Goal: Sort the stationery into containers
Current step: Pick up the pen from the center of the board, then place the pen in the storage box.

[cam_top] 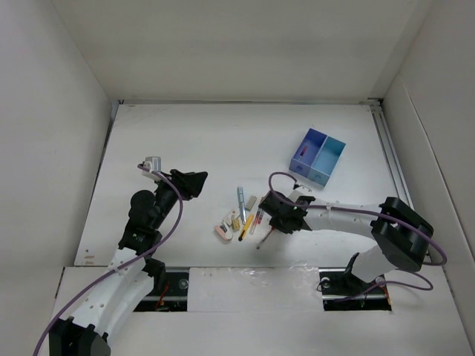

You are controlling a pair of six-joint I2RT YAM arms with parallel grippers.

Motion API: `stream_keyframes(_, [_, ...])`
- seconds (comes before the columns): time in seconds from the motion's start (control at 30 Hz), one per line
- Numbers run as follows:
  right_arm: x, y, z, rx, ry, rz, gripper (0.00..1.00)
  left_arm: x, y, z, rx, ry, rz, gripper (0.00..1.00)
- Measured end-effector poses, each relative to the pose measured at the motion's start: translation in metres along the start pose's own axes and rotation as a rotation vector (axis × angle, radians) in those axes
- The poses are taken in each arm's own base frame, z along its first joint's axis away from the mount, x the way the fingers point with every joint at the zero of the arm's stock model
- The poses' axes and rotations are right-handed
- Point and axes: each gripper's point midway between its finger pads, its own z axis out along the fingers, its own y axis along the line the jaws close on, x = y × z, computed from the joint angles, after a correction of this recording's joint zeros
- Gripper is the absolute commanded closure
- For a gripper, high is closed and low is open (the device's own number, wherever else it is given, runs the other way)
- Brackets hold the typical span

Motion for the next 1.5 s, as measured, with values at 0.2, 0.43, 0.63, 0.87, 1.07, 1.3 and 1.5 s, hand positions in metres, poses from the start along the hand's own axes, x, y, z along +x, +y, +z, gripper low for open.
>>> stream_keyframes(0.2, [-0.002, -0.008, -0.002, 0.025, -0.011, 0.011, 0.89, 0.0, 0.0, 0.0, -0.001, 0.0, 0.0, 0.46])
stream_keyframes(0.43, [-0.007, -0.019, -0.007, 0.05, -0.032, 0.007, 0.98, 0.0, 0.0, 0.0, -0.001, 0.0, 0.0, 0.46])
stream_keyframes(0.63, [-0.023, -0.02, -0.016, 0.056, -0.092, -0.005, 0.99, 0.0, 0.001, 0.0, -0.002, 0.002, 0.0, 0.46])
stream_keyframes(0.87, [-0.117, 0.033, -0.075, -0.113, -0.317, 0.082, 0.99, 0.003, 0.002, 0.001, -0.008, 0.01, -0.002, 0.46])
stream_keyframes(1.07, [-0.252, 0.019, -0.088, -0.056, -0.572, 0.234, 0.99, 0.004, 0.004, 0.002, -0.012, 0.015, -0.003, 0.46])
stream_keyframes(1.3, [-0.35, -0.017, -0.058, 0.157, -0.74, 0.302, 1.0, 0.004, 0.004, 0.002, -0.013, 0.015, -0.003, 0.46])
stream_keyframes(1.5, [-0.361, -0.03, -0.003, 0.306, -0.719, 0.215, 1.0, 0.004, 0.004, 0.002, -0.013, 0.015, -0.003, 0.46])
